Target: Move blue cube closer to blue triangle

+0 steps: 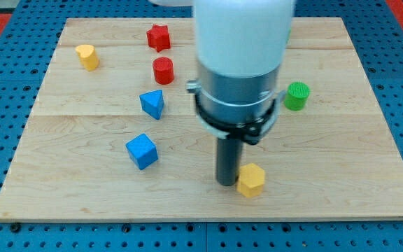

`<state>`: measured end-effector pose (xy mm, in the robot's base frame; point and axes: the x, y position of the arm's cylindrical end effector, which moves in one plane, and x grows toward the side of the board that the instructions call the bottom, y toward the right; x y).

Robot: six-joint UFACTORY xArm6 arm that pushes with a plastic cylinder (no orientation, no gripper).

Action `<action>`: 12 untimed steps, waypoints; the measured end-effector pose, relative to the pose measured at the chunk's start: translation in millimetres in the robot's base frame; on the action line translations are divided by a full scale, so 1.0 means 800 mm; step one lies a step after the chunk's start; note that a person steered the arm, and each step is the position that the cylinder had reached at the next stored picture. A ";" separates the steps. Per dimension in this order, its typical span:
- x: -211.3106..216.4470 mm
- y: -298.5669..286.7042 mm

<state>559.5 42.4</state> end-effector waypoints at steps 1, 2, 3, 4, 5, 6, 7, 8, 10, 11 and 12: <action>-0.017 0.011; -0.027 0.011; -0.034 0.007; -0.046 0.004; -0.084 0.033; -0.097 0.132; -0.029 0.199; 0.051 0.207; 0.063 0.047; 0.056 -0.050; 0.027 -0.136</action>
<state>581.0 -66.6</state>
